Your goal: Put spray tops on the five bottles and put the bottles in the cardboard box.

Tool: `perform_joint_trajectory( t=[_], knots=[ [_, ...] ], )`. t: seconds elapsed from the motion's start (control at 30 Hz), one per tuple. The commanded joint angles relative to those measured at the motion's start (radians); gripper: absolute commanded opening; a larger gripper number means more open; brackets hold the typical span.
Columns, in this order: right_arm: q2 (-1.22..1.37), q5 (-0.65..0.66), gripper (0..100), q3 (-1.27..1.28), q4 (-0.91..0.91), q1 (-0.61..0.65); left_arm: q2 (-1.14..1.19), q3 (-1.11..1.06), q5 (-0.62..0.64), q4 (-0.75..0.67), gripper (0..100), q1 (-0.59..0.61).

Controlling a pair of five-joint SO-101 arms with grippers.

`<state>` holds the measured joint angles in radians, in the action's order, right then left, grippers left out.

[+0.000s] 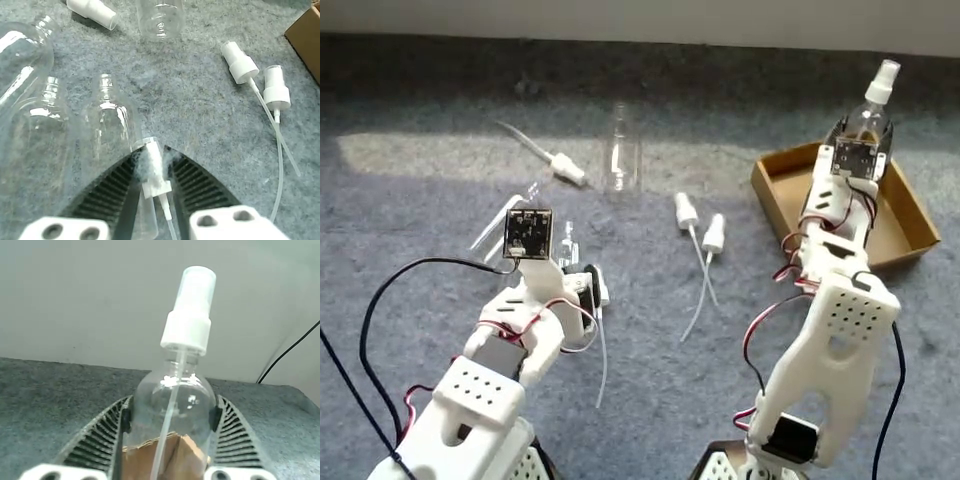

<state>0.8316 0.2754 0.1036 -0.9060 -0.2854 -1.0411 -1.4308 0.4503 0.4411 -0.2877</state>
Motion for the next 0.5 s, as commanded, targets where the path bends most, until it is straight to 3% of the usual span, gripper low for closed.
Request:
perform_joint_trajectory(
  t=[0.0,0.47],
  knots=[
    [-0.005,-0.003,12.4,-0.054,-0.025,-0.012,-0.016,0.007,-0.003,-0.020,2,0.010],
    [-0.004,-0.002,21.4,-0.044,-0.025,-0.013,-0.016,0.007,-0.003,-0.021,2,0.015]
  ],
)
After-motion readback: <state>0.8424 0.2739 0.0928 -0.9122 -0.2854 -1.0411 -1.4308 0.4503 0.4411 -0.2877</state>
